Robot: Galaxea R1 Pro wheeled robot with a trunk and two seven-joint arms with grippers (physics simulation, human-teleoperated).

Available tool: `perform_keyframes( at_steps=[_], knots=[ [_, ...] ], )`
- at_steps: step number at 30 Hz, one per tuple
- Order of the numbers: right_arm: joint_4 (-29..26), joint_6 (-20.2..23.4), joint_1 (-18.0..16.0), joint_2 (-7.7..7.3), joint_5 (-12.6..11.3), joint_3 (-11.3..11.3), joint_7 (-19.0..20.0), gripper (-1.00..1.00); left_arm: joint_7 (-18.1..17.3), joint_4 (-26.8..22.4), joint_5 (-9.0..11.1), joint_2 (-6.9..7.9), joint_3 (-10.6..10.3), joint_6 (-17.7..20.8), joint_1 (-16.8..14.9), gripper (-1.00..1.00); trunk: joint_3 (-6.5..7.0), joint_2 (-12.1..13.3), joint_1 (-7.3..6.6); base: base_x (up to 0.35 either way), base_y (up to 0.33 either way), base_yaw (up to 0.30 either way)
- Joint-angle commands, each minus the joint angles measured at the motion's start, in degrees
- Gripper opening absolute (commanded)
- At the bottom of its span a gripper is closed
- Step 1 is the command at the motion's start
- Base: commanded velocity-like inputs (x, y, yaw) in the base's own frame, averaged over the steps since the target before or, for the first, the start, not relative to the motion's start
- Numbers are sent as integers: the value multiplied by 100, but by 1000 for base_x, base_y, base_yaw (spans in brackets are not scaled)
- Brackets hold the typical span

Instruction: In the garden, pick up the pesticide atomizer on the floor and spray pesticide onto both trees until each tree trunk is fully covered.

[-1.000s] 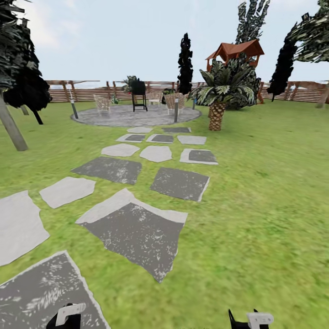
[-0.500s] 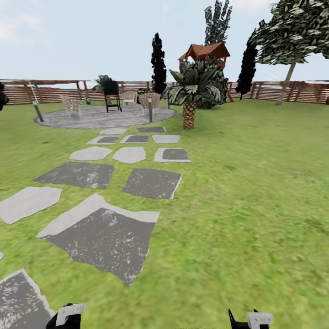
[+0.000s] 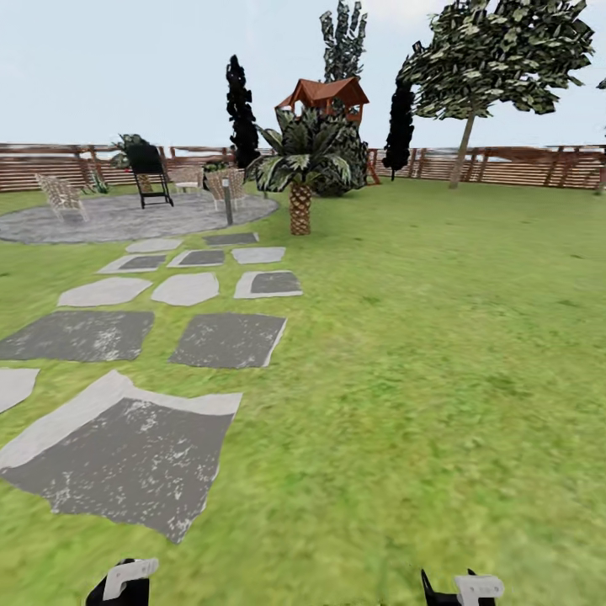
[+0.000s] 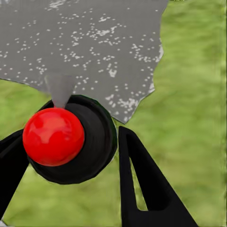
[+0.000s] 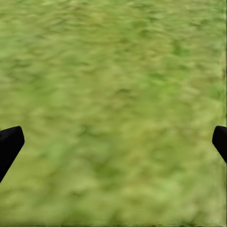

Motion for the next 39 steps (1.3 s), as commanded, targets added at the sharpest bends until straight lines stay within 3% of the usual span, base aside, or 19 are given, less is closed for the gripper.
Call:
perform_keyframes(
  at_steps=[1,39],
  knots=[
    [5,-14,-4,1,15,-15,-3,100,4,1,7,0,4,-18,-2,-100,-8,-2,-1,0,-272,-300],
    [5,-14,-4,1,15,-16,-3,100,4,-1,7,9,13,-18,1,-100,-118,-2,-1,35,-272,-300]
  ],
)
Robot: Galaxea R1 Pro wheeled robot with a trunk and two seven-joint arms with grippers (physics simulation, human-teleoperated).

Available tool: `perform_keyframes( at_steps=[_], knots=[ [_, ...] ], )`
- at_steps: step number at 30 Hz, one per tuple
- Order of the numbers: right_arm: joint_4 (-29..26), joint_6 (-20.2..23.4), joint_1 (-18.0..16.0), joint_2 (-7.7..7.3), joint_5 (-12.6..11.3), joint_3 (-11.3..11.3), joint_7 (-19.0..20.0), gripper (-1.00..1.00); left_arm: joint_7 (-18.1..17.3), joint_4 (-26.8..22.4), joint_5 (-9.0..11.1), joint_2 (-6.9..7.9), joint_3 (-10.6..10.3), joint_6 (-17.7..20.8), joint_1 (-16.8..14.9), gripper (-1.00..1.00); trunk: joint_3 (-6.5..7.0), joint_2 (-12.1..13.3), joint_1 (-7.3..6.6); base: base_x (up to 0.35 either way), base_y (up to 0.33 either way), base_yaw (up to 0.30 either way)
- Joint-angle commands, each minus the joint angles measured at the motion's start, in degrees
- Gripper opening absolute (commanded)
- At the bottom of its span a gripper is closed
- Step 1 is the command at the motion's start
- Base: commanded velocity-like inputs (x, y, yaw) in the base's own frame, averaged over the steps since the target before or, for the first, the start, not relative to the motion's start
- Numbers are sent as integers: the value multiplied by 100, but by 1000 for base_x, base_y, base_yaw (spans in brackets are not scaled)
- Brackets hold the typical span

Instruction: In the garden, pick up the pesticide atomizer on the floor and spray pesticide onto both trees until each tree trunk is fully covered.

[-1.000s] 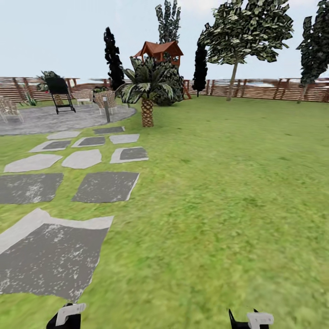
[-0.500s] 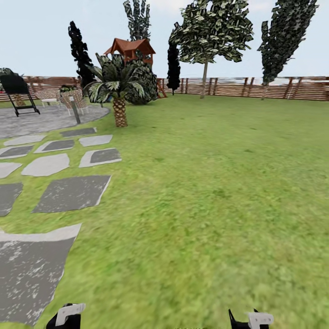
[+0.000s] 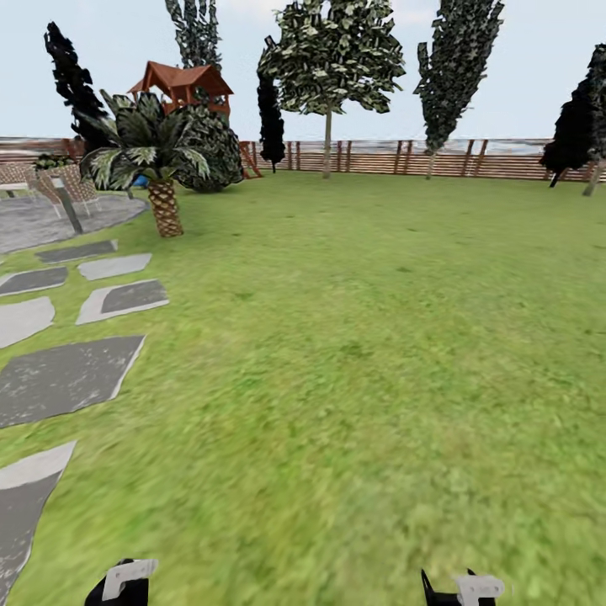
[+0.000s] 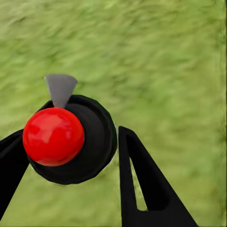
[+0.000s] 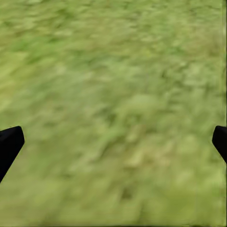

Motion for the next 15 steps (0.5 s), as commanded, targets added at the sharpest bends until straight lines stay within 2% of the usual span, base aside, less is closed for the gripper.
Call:
perform_keyframes(
  at_steps=[1,15],
  knots=[
    [5,-14,-4,1,15,-14,-2,100,4,0,7,0,4,-18,-1,-100,-8,-2,0,108,-272,-300],
    [5,-14,-4,1,15,-14,-2,100,4,-1,7,0,4,-18,-1,-100,-48,-2,0,151,-256,-300]
  ],
)
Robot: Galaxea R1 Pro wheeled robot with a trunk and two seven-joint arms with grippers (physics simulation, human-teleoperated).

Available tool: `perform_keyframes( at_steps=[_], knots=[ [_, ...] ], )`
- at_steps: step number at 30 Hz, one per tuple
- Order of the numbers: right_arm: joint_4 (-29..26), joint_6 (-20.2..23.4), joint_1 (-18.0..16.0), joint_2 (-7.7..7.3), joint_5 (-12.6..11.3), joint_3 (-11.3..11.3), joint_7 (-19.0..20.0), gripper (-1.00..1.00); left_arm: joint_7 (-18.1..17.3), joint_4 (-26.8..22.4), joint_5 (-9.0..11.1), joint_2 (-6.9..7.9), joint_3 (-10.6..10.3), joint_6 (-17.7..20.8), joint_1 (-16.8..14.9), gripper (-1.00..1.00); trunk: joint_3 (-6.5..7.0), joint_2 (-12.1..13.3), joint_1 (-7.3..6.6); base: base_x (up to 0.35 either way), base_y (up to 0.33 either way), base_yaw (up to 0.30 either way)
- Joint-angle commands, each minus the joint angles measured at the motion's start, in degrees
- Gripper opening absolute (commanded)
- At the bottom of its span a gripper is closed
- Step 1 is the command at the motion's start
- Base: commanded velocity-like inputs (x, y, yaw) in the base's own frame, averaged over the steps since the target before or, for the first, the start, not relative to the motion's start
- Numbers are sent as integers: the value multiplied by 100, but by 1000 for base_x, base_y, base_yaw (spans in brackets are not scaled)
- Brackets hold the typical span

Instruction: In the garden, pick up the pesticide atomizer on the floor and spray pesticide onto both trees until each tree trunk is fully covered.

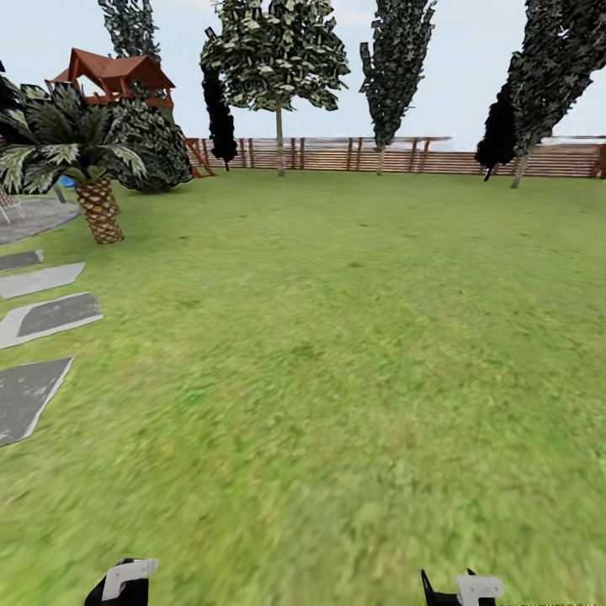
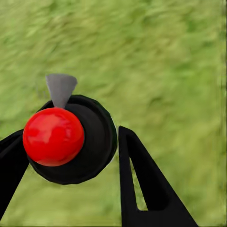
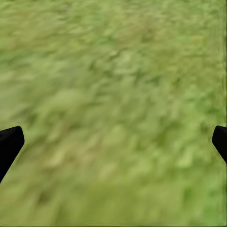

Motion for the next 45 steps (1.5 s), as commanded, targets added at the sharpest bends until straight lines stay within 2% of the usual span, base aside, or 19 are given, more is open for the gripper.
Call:
perform_keyframes(
  at_steps=[1,30,45],
  knots=[
    [6,-14,-4,1,15,-14,-2,100,4,1,7,0,4,-18,-3,-100,-8,-2,1,206,-220,-300],
    [6,-14,-4,1,15,-14,-2,100,4,0,7,1,4,-18,0,-100,-92,-2,1,231,-197,-300],
    [6,-14,-4,1,15,-14,-2,100,4,5,7,0,4,-17,-2,-100,-135,-2,1,143,-242,-300]
  ],
)
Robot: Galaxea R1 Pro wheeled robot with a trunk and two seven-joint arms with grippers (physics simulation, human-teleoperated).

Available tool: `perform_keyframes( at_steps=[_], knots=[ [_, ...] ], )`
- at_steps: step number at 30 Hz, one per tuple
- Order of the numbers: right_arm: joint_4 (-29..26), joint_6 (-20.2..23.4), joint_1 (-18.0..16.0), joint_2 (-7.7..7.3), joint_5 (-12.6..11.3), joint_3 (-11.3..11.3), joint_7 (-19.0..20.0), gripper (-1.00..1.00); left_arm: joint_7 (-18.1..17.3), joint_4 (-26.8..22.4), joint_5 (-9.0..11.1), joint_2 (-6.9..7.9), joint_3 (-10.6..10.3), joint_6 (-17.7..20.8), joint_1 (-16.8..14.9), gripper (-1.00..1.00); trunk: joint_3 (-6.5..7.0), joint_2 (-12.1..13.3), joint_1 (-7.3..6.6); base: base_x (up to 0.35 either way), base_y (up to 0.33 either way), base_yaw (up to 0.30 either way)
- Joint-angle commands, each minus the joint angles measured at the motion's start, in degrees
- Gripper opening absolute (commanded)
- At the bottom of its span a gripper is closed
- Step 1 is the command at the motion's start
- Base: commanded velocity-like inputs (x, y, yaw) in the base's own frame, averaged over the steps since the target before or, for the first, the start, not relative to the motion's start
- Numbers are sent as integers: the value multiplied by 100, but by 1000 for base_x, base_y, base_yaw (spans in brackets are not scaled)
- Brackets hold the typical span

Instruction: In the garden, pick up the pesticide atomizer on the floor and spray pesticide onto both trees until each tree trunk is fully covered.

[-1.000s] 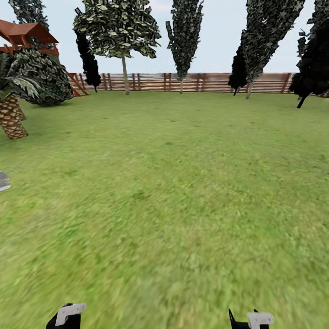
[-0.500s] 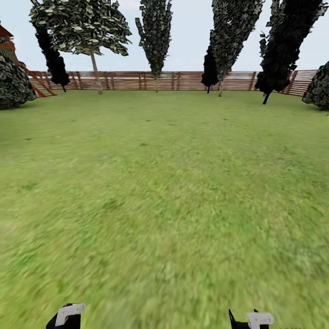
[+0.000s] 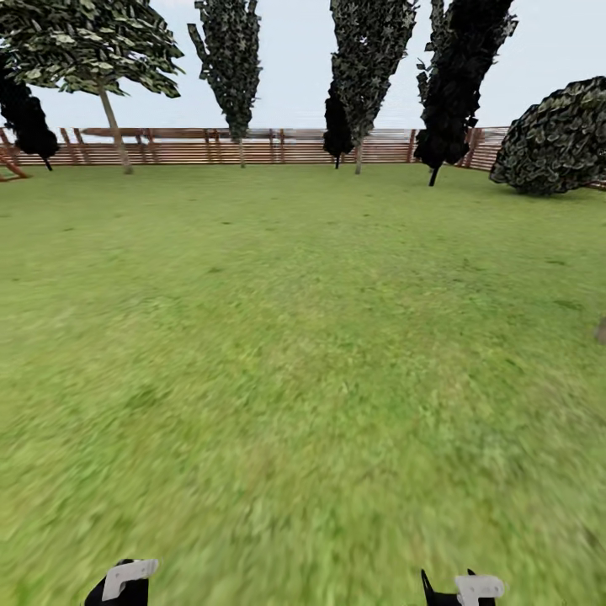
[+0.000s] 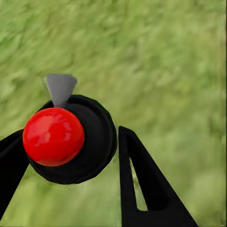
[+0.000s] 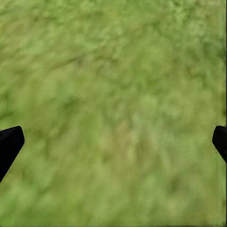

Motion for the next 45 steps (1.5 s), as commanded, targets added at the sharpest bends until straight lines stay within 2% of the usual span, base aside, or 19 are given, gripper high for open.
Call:
perform_keyframes(
  at_steps=[1,21,45],
  knots=[
    [6,-14,-4,1,15,-14,-2,100,4,1,7,0,4,-19,-1,-100,-8,-2,0,95,-262,-300],
    [6,-14,-4,1,15,-14,-2,100,4,1,7,0,9,-19,-2,-100,-30,-2,0,99,-263,-300],
    [6,-14,-4,1,15,-14,-2,100,4,1,7,0,13,-20,0,-100,-30,-2,0,184,-239,-300]
  ],
)
